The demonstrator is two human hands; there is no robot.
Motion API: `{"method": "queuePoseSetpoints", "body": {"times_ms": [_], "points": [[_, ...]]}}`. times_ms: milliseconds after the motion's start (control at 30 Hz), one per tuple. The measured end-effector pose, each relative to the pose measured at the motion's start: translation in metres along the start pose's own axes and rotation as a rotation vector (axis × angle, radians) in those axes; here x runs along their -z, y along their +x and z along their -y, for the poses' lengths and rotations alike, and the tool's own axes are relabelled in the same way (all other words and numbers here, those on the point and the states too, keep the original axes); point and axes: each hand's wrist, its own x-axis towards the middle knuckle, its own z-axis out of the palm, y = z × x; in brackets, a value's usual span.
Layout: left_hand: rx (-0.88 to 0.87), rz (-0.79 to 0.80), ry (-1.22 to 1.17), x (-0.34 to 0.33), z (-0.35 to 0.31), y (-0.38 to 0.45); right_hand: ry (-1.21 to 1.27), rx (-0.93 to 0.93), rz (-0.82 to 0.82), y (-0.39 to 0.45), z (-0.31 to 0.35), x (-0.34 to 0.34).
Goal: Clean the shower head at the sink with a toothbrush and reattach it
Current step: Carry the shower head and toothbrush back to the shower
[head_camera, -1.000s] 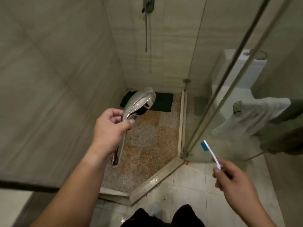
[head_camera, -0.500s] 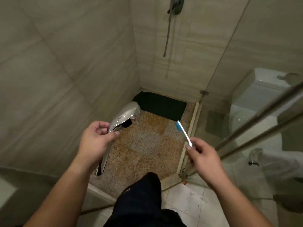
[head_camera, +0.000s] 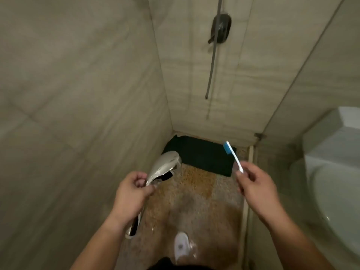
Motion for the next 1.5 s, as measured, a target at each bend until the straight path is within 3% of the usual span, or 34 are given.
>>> {"method": "queuePoseSetpoints", "body": {"times_ms": [367, 733, 900, 1033, 1300, 1400, 1500], "points": [[-0.24, 0.15, -0.102, -0.035, -0.142, 0.224, -0.074, -0.226, -0.168, 0.11, -0.011, -0.014], [-0.126, 0.028, -0.059, -0.04, -0.115, 0.29, -0.16, 0.104, 0.032, 0.316, 0.125, -0.055], [-0.071, -0.048, -0.125, -0.042, -0.125, 0.324, -0.122, 0.177, 0.058, 0.369, 0.171, -0.069], [-0.111, -0.035, -0.187, -0.043, -0.16, 0.381, -0.122, 0.117, 0.066, 0.391, 0.172, -0.085], [-0.302, 0.004, -0.289, -0.055, -0.261, 0.499, -0.004, -0.073, -0.072, 0.422, 0.159, -0.111], [-0.293, -0.01, -0.267, -0.055, -0.264, 0.518, -0.031, 0.007, -0.109, 0.441, 0.179, -0.121], [-0.278, -0.018, -0.299, -0.053, -0.259, 0.523, -0.173, 0.272, -0.096, 0.467, 0.222, -0.131]]}}
